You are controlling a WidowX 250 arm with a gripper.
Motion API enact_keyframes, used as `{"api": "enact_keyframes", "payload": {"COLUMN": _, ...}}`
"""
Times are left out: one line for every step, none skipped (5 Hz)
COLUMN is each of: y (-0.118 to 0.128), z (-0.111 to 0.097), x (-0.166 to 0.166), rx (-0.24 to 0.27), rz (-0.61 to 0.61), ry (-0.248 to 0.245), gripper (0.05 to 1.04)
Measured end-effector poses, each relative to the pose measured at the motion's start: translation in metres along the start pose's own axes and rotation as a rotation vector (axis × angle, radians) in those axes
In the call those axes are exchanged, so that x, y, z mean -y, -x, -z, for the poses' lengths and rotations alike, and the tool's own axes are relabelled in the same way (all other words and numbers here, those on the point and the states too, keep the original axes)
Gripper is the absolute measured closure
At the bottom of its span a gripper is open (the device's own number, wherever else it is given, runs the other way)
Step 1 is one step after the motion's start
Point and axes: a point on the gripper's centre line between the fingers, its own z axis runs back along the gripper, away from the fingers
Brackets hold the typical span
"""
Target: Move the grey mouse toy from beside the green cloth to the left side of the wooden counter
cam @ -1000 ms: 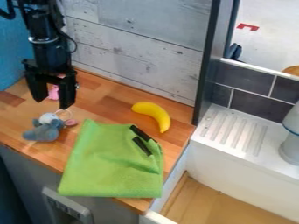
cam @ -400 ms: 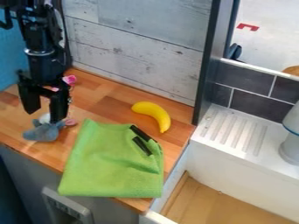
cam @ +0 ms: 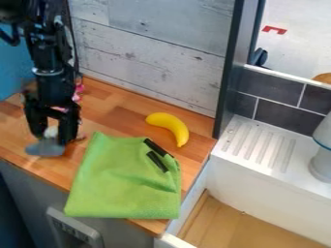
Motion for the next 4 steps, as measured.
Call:
{"api": "enact_keyframes", "payload": {"y": -0.006, "z": 0.016, "x": 0.01, "rx": -0.022, "rz": -0.011, "ry": 0.016, "gripper": 0.109}}
{"api": "enact_keyframes", "payload": {"y": -0.009, "z": 0.019, "x": 0.014, "rx": -0.018, "rz": -0.014, "ry": 0.023, "gripper": 0.214}}
{"api": "enact_keyframes", "payload": {"y": -0.01, "z": 0.019, "x": 0.013, "rx": -0.011, "rz": -0.017, "ry": 0.021, "gripper": 0.356}}
{"api": "enact_keyframes", "payload": {"y": -0.005, "z": 0.006, "x": 0.011, "rx": 0.015, "rz": -0.045, "ry": -0.006, "gripper": 0.368}}
